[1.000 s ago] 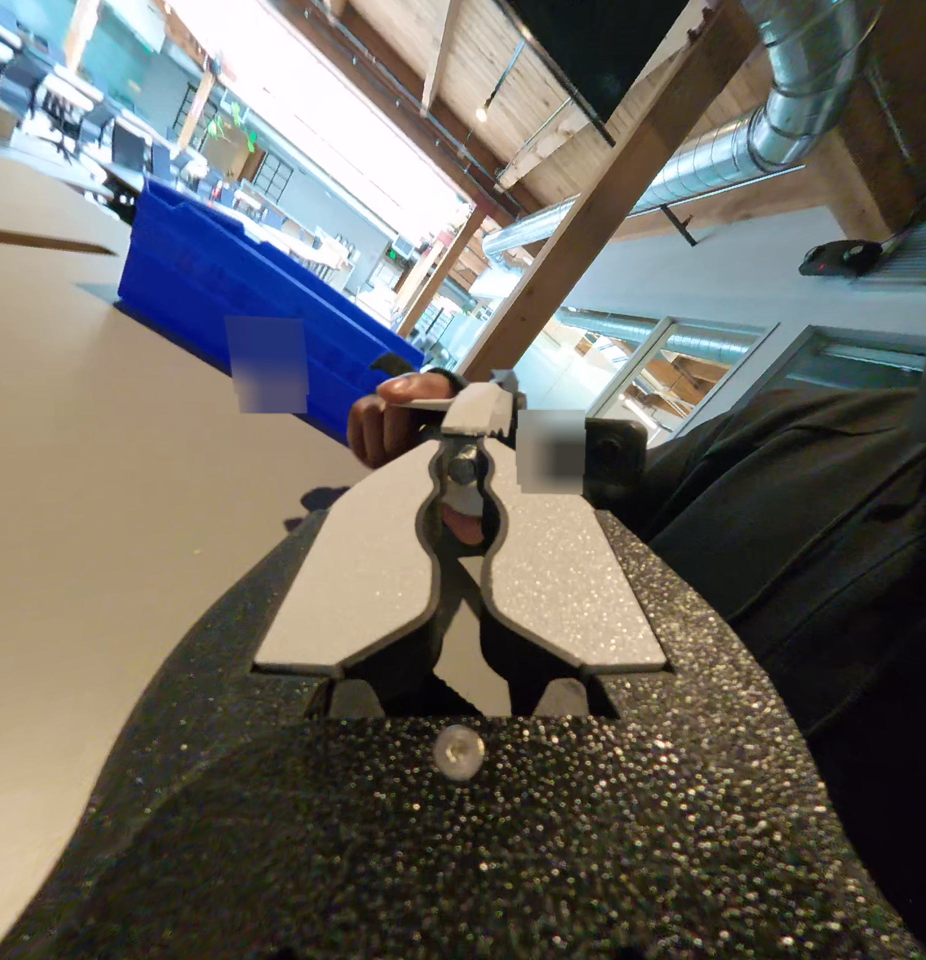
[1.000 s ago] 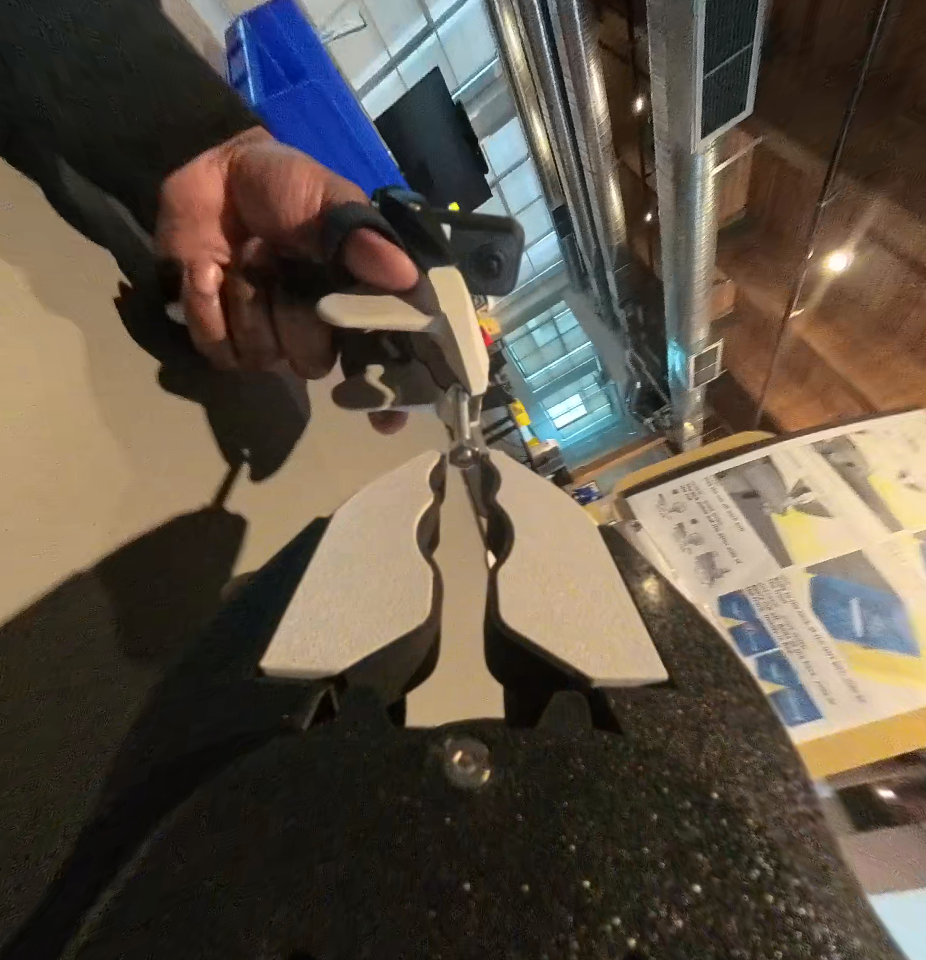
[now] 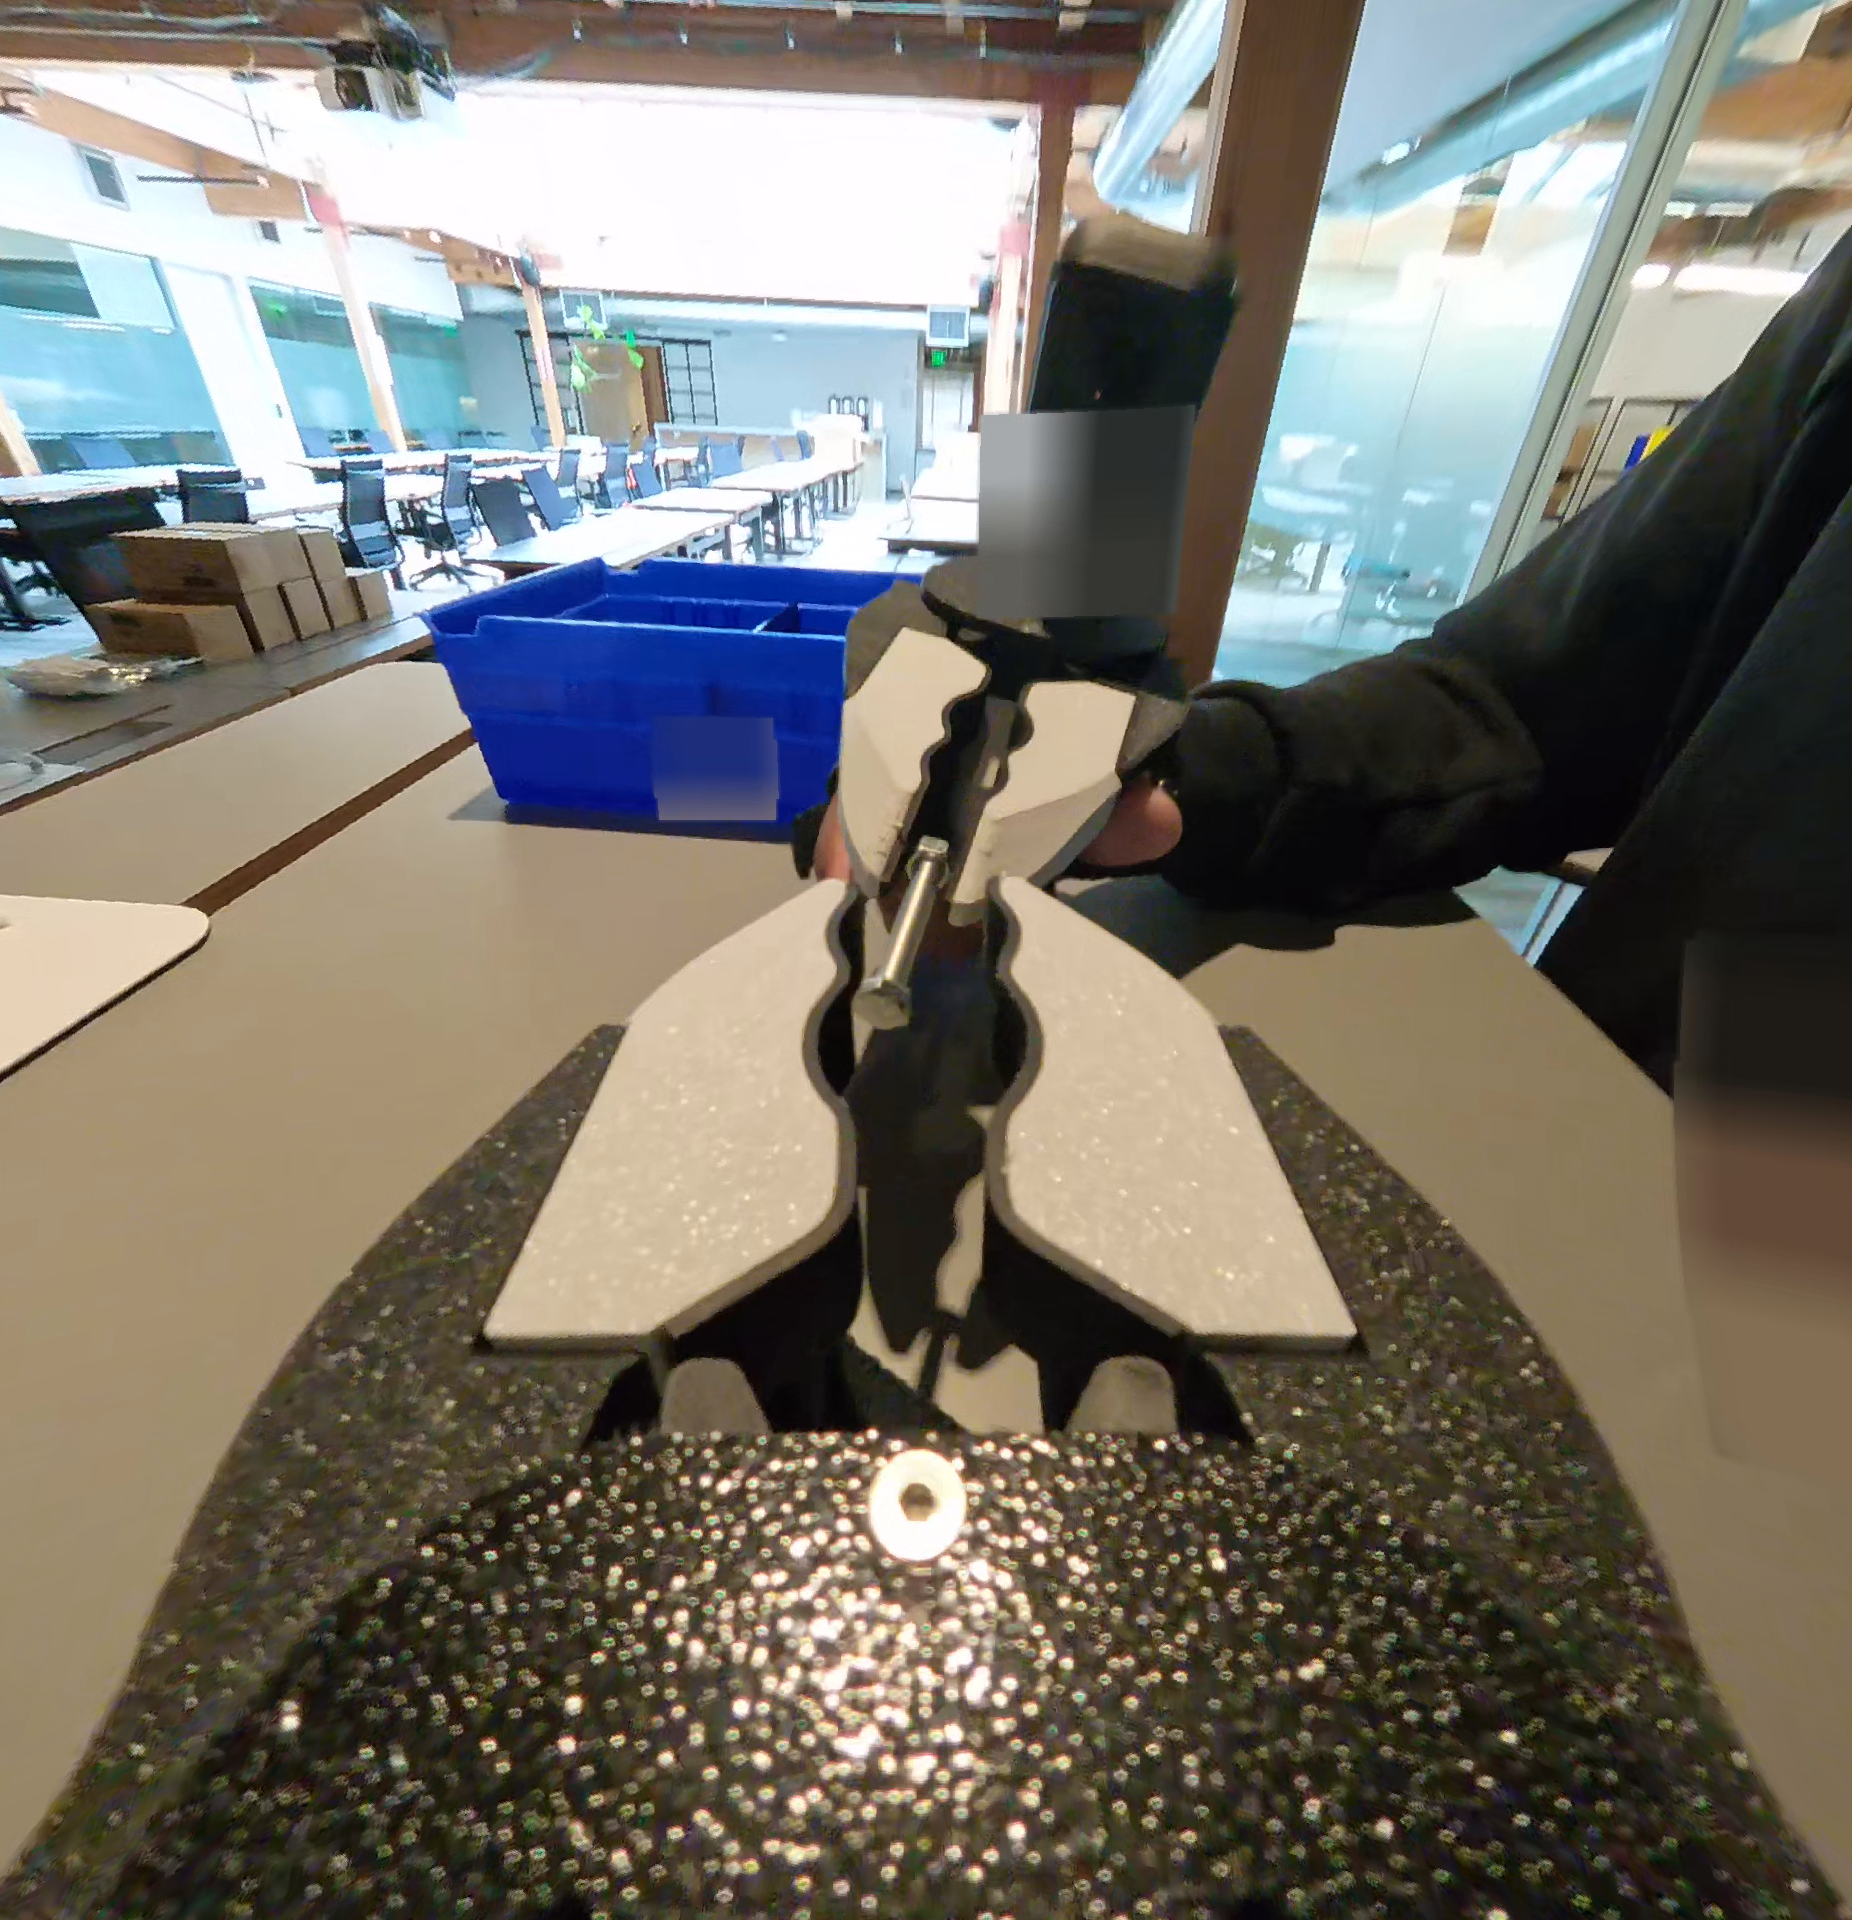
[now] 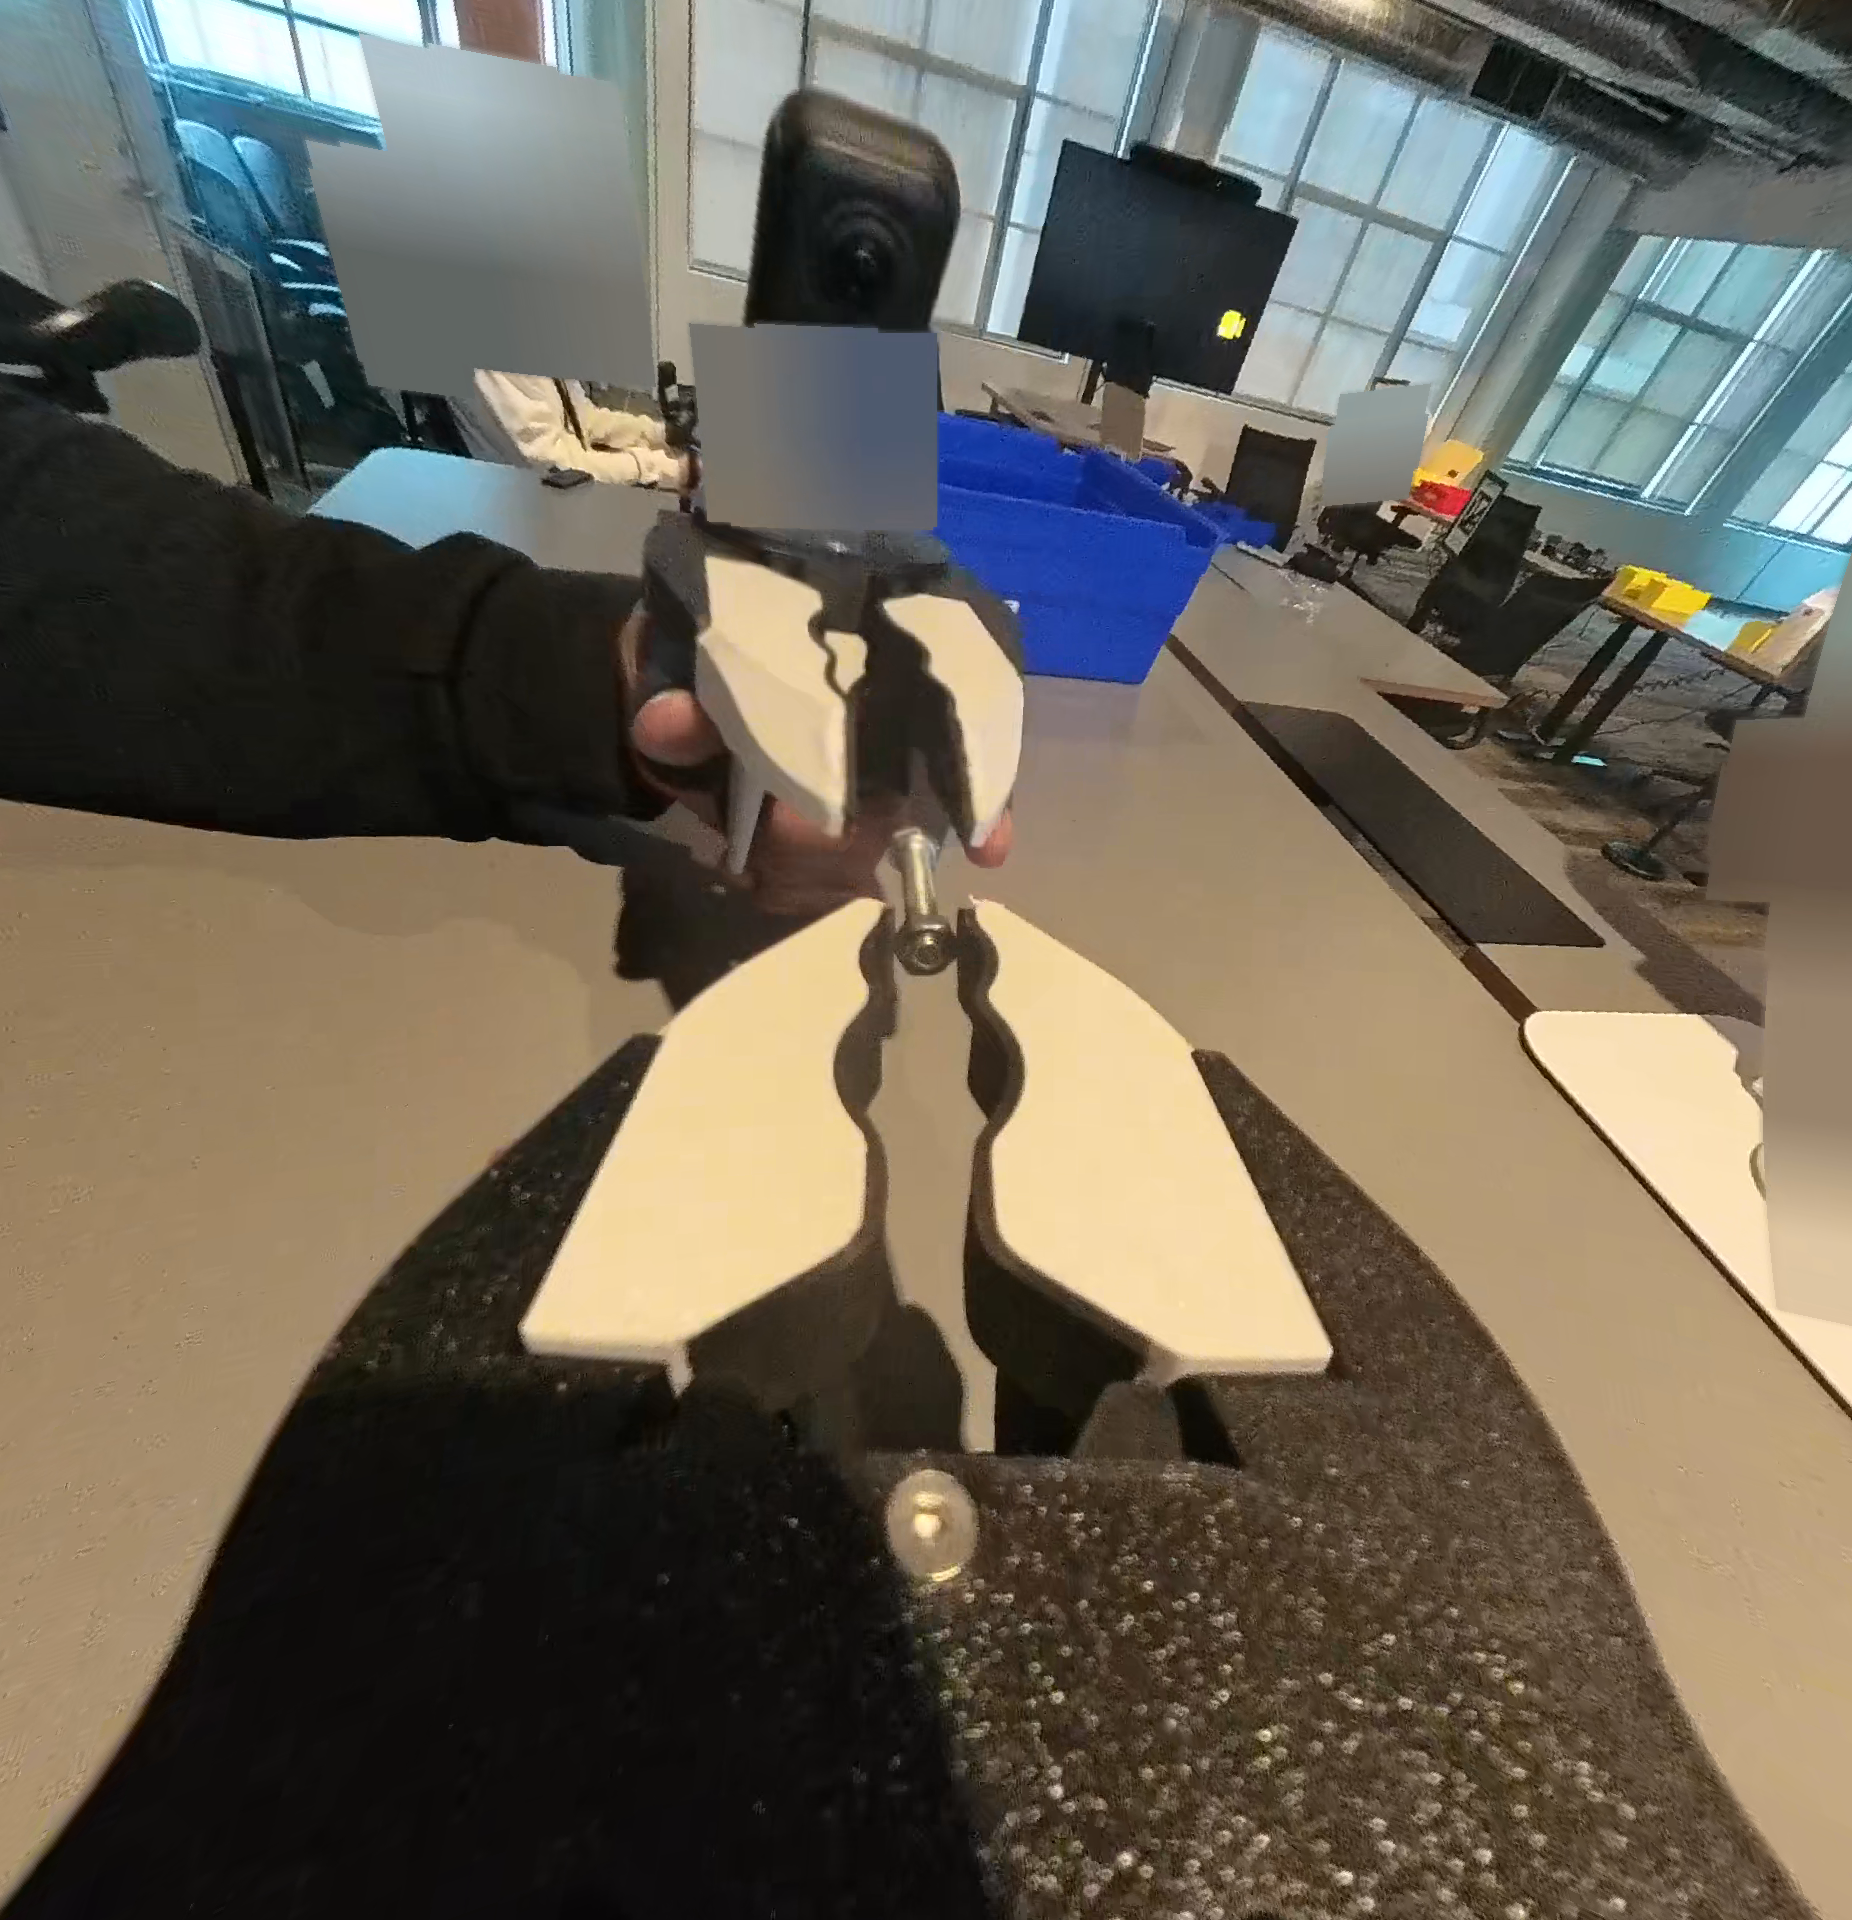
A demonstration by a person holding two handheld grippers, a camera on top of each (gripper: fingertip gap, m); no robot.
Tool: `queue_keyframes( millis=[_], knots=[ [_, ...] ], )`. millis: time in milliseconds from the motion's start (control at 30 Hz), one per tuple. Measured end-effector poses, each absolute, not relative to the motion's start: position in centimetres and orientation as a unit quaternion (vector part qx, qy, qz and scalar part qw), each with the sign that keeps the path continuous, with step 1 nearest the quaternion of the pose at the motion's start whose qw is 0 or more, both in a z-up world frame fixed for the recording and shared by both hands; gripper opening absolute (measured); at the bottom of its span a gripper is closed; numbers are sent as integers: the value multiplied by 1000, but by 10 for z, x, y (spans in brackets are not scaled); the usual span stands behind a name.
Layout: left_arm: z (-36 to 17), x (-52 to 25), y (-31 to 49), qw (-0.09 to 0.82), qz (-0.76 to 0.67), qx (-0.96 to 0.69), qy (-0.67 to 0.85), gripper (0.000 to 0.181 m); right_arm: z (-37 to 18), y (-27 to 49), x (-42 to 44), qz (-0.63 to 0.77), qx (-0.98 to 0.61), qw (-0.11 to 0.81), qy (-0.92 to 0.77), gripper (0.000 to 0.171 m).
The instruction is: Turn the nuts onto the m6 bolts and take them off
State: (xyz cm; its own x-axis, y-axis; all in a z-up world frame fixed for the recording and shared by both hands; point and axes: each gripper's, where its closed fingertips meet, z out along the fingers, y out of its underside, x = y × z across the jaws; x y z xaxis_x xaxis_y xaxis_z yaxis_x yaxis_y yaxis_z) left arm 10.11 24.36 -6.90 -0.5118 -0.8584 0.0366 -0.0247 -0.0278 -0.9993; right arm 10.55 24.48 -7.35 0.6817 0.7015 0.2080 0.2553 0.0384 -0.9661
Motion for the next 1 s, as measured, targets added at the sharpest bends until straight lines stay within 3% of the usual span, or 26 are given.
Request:
queue_keyframes(
  millis=[1000],
  knots=[
    [-68, 104, 234, 323, -638, -353, 604, 5, -63, 238, 101, 205, -624, 666, -353, 11]
  ],
)
